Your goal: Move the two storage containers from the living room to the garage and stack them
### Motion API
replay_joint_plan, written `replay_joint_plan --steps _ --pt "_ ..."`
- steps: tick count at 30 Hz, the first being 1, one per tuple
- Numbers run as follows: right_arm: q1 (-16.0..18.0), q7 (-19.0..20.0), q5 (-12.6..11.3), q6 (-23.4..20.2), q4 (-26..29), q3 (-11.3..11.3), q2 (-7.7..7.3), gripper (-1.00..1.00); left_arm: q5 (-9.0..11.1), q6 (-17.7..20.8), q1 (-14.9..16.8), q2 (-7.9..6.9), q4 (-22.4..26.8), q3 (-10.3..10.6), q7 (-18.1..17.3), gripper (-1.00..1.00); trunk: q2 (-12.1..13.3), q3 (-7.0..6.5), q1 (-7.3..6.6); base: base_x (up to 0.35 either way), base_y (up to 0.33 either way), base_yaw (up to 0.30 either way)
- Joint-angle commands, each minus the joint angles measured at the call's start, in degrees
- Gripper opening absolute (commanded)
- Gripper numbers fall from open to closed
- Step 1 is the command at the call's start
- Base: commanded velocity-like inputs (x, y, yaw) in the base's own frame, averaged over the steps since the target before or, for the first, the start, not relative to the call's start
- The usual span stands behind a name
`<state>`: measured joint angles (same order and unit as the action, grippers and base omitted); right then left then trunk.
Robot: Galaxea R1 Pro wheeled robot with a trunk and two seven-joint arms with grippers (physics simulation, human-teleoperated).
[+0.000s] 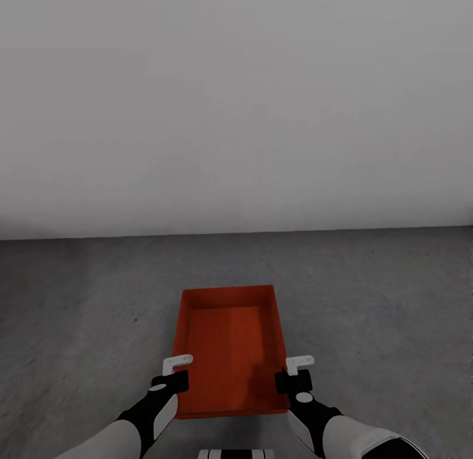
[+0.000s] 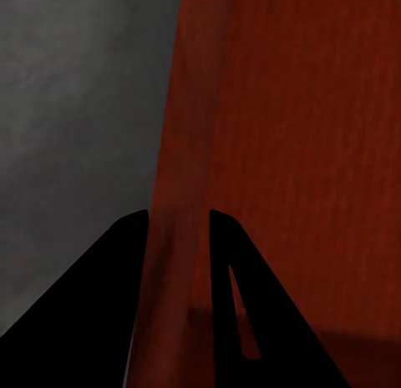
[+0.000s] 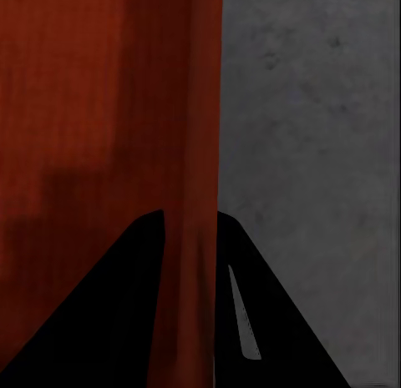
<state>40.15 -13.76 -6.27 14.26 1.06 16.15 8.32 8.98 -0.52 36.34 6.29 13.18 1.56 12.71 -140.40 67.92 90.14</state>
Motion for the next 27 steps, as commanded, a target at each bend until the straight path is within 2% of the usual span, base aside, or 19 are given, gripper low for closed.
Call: replay_joint_plan --steps 1,9,16,21,27 --pt "0.0 -0.39 -2.08 0.5 -0.27 -1.99 -0.24 -1.0 -0.81 -0.36 0.05 -0.05 0.26 -1.63 0.82 -1.0 -0.02 0.04 -0.01 0.0 0.0 -0.169" --pt "0.02 -0.39 -2.08 0.5 -0.27 -1.99 -0.31 -1.0 -0.81 -0.36 0.05 -0.04 0.27 -1.64 0.82 -1.0 -0.02 0.04 -0.01 0.0 0.0 -0.047" --pt "0.02 -0.39 -2.08 0.5 -0.27 -1.99 -0.32 -1.0 -0.8 -0.36 0.04 -0.04 0.27 -1.65 0.82 -1.0 -2.82 1.3 1.52 0.0 0.0 -0.002" --pt "0.02 -0.39 -2.08 0.5 -0.27 -1.99 -0.32 -1.0 -0.8 -0.36 0.05 -0.03 0.27 -1.65 0.82 -1.0 -2.9 2.4 1.66 0.0 0.0 0.0" --pt "0.02 -0.39 -2.08 0.48 -0.27 -1.99 -0.32 -1.0 -0.81 -0.36 0.05 -0.05 0.27 -1.62 0.82 -1.0 -2.9 2.4 1.66 0.0 0.0 0.0"
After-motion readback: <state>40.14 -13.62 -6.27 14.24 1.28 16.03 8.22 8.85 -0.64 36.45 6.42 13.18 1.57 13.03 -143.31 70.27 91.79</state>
